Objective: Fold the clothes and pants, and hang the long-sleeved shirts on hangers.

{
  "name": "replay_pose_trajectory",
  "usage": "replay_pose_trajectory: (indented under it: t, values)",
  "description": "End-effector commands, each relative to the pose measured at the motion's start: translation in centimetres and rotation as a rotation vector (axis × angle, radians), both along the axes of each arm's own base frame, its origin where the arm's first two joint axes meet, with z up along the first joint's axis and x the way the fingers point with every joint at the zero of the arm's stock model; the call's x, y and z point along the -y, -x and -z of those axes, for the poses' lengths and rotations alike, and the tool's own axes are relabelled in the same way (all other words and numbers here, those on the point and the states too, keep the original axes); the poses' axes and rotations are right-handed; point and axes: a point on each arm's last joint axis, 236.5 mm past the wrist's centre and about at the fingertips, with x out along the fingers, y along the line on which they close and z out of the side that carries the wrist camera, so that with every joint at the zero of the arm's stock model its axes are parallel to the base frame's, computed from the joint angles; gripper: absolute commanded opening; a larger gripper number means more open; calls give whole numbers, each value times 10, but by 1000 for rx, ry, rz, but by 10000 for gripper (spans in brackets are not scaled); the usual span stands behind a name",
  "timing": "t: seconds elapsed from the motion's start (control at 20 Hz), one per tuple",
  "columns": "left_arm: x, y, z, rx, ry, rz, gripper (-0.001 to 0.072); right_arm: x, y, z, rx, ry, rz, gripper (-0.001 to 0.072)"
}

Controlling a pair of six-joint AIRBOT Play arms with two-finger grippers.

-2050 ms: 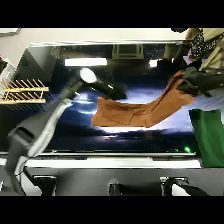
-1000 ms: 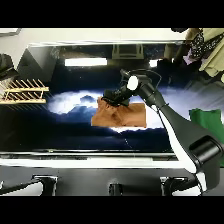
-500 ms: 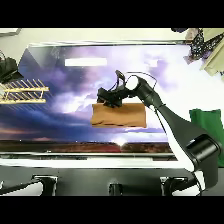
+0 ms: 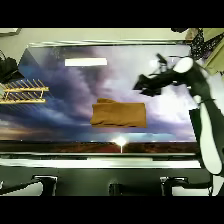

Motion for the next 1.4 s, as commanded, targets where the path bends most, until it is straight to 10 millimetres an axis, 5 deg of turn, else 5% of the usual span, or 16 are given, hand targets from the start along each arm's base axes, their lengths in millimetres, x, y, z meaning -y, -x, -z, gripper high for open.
replay_pose_trajectory:
  t: [0.0,0.15,0.35,0.7,0.95,1.05,1.1,1.35]
  values:
    - [-1,0,0,0,-1,-1,14,77,14,34,-54,5,40,544]
    - [-1,0,0,1,-2,2,14,83,39,82,-125,-94,64,543]
    - [0,0,0,1,-2,1,14,66,61,132,-177,-179,81,541]
    - [-1,-2,4,-10,2,-1,14,38,48,159,-167,-243,104,472]
    - [-1,-3,4,-8,0,1,14,12,49,167,-154,-185,60,393]
    - [-1,-3,4,-8,-1,1,14,9,48,166,-152,-184,66,110]
    - [-1,-3,4,-7,-1,2,14,11,43,161,-134,-187,75,32]
    - [-1,-3,4,-6,-4,8,14,26,0,85,-27,-202,173,28]
